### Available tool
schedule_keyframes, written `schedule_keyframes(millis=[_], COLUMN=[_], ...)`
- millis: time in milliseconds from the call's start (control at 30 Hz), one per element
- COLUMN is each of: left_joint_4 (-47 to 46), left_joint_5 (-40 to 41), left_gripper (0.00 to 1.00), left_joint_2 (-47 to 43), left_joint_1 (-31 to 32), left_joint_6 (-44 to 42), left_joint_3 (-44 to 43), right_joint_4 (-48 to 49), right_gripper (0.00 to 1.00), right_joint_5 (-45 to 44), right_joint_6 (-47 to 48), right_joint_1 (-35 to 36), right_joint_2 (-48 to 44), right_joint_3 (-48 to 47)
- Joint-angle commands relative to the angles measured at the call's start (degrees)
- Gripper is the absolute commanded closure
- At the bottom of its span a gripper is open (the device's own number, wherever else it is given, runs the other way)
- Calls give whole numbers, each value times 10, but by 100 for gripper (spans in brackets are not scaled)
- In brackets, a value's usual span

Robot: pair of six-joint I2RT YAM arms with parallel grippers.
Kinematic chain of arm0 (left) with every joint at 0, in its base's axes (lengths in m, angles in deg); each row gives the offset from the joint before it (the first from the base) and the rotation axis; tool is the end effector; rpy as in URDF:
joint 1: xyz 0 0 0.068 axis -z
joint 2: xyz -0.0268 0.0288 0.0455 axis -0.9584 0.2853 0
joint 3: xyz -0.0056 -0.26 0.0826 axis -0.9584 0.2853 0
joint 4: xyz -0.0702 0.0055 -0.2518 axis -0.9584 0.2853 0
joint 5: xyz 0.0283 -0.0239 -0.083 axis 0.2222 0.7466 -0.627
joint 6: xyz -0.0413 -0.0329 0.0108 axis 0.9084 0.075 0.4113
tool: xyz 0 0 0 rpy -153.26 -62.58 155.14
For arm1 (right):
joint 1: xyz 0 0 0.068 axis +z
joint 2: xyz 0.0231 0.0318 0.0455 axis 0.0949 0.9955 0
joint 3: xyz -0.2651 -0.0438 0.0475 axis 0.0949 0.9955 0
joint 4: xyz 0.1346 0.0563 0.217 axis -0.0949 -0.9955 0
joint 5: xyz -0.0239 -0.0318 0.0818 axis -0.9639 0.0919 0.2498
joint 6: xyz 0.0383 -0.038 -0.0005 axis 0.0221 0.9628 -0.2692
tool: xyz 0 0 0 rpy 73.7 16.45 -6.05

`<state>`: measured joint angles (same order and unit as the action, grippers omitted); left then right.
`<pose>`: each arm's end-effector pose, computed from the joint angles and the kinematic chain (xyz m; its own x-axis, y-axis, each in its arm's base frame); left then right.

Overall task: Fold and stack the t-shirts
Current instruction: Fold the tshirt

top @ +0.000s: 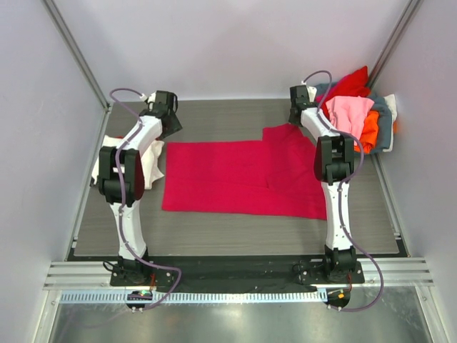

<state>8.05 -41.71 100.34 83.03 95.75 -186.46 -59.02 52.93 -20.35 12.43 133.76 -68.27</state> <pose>0.4599 -0.0676 0.2299 -0.6077 -0.4700 -0.6402 -0.4628 0.8646 -0.1955 0.5526 0.0549 0.1603 -0.6736 0.2126 -0.7078 0.3480 0.9361 -0.0500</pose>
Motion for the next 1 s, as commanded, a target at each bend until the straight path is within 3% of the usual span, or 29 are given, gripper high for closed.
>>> schedule_keyframes(millis=[0,433,733,967], left_joint_4=[23,93,97,99], left_joint_5=[20,36,48,47], left_gripper=[47,53,55,79], left_joint_2=[24,137,150,162], left_joint_1=[-6,-6,-6,-6], left_joint_6=[-14,-11,-3,-6], left_joint_3=[-30,-157,-142,-154], right_joint_4=[-3,20,23,28], right_gripper=[99,99,99,99], right_joint_5=[-10,17,27,60], right_joint_6=[-3,-3,-8,-13], right_joint_1=[-8,-8,-8,-8], right_joint_2=[-34,-52,-56,-73], right_joint_3=[19,48,50,55])
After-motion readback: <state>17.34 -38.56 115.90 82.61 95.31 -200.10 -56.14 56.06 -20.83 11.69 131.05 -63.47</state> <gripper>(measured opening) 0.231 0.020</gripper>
